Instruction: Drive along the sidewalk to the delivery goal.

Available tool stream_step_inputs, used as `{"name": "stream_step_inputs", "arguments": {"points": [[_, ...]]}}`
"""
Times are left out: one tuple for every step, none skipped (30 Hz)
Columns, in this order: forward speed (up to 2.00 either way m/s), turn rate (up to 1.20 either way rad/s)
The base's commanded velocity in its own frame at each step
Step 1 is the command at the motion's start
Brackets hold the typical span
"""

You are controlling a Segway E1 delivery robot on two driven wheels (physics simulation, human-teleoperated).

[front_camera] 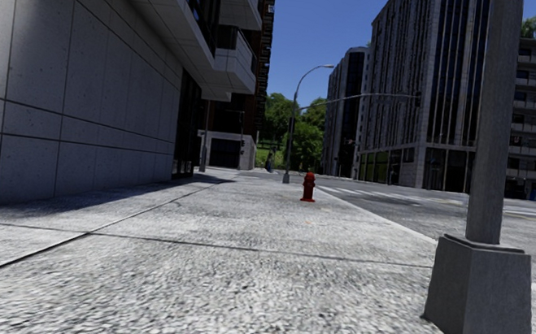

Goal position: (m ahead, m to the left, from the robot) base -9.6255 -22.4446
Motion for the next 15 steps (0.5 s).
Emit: {"name": "stream_step_inputs", "arguments": {"points": [[2.00, 0.00], [2.00, 0.00], [2.00, 0.00], [2.00, 0.00], [2.00, 0.00], [2.00, 0.00], [2.00, 0.00], [2.00, 0.00], [2.00, 0.00], [2.00, 0.00], [2.00, 0.00], [2.00, 0.00], [2.00, 0.00], [2.00, 0.00], [2.00, 0.00]]}}
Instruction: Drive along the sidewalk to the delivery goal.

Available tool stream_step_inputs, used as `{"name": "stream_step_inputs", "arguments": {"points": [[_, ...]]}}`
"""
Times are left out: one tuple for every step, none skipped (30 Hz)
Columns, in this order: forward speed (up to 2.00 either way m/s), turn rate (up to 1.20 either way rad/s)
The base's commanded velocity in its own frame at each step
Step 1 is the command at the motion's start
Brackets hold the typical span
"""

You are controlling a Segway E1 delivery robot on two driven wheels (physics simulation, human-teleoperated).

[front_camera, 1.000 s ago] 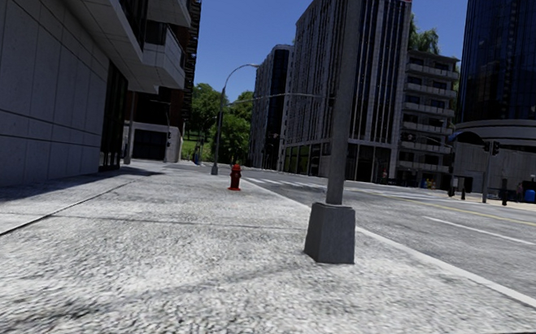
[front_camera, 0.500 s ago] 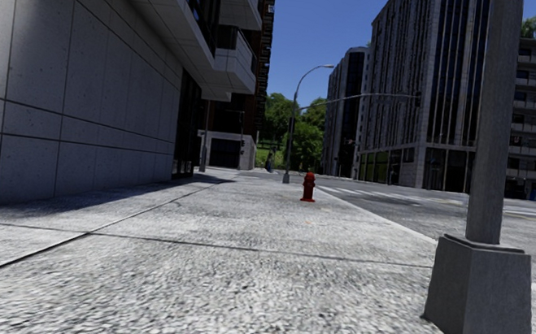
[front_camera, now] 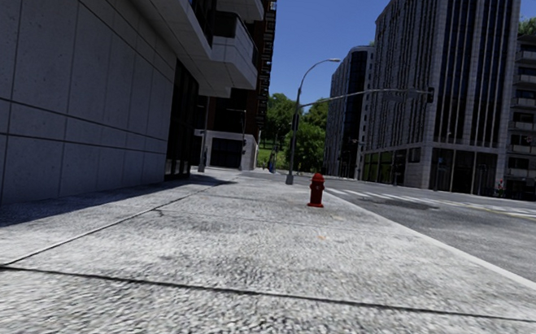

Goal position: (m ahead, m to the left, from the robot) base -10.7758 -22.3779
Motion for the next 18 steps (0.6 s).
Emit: {"name": "stream_step_inputs", "arguments": {"points": [[2.00, 0.00], [2.00, 0.00], [2.00, 0.00], [2.00, 0.00], [2.00, 0.00], [2.00, 0.00], [2.00, 0.00], [2.00, 0.00], [2.00, 0.00], [2.00, 0.00], [2.00, 0.00], [2.00, 0.00], [2.00, 0.00], [2.00, 0.00], [2.00, 0.00], [2.00, 0.00], [2.00, 0.00], [2.00, 0.00]]}}
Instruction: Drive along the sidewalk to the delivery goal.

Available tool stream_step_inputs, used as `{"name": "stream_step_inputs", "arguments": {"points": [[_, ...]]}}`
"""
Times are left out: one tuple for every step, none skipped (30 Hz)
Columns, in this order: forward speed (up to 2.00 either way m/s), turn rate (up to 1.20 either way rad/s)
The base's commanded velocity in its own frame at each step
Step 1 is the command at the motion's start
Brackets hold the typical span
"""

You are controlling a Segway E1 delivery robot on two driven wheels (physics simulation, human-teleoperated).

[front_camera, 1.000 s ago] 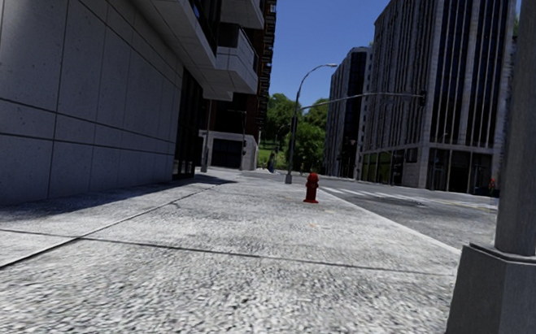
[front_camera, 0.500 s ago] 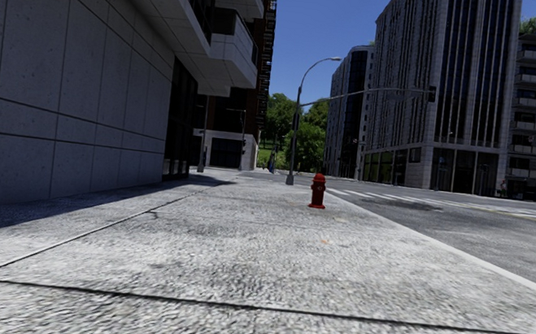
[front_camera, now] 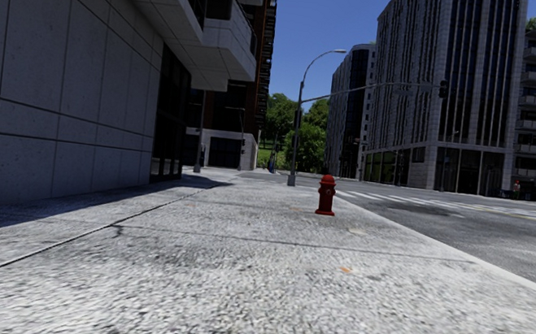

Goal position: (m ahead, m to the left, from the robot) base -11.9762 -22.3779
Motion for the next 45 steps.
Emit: {"name": "stream_step_inputs", "arguments": {"points": [[2.00, 0.00], [2.00, 0.00], [2.00, 0.00], [2.00, 0.00], [2.00, 0.00], [2.00, 0.00], [2.00, 0.00], [2.00, 0.00], [2.00, 0.00], [2.00, 0.00], [2.00, 0.00], [2.00, 0.00], [2.00, 0.00], [2.00, 0.00], [2.00, 0.00], [2.00, 0.00], [2.00, 0.00], [2.00, 0.00], [2.00, 0.00], [2.00, 0.00], [2.00, 0.00], [2.00, 0.00], [2.00, 0.00], [2.00, 0.00], [2.00, 0.00], [2.00, 0.00], [2.00, 0.00], [2.00, 0.00], [2.00, 0.00], [2.00, 0.00], [2.00, 0.00], [2.00, 0.00], [2.00, 0.00], [2.00, 0.00], [2.00, 0.00], [2.00, 0.00], [2.00, 0.00], [2.00, 0.00], [2.00, 0.00], [2.00, 0.00], [2.00, 0.00], [2.00, 0.00], [2.00, 0.00], [2.00, 0.00], [2.00, 0.00]]}}
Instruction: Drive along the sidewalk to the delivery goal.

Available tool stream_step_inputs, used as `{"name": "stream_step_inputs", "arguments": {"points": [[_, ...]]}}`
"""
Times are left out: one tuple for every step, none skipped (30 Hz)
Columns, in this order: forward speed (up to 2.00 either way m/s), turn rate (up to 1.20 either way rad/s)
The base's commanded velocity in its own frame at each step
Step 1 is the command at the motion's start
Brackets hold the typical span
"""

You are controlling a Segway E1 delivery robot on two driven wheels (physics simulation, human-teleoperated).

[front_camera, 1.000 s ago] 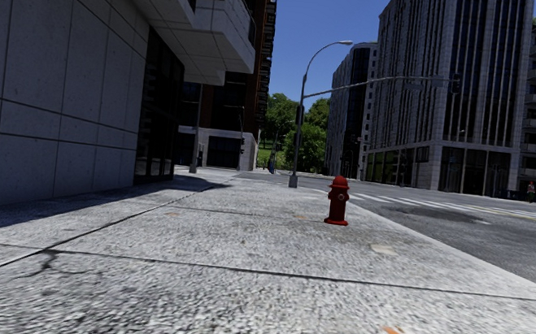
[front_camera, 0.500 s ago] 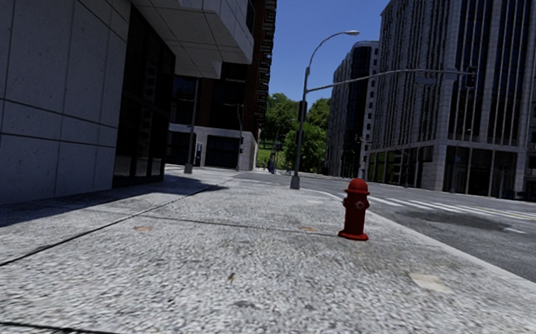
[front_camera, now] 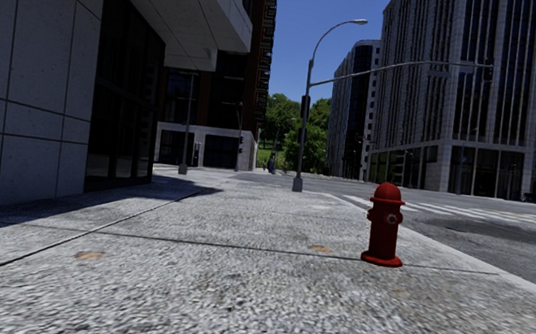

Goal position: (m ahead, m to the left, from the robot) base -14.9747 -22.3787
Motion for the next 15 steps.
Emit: {"name": "stream_step_inputs", "arguments": {"points": [[2.00, 0.00], [2.00, 0.00], [2.00, 0.00], [2.00, 0.00], [2.00, 0.00], [2.00, 0.00], [2.00, 0.00], [2.00, 0.00], [2.00, 0.00], [2.00, 0.00], [2.00, 0.00], [2.00, 0.00], [2.00, 0.00], [2.00, 0.00], [2.00, 0.00]]}}
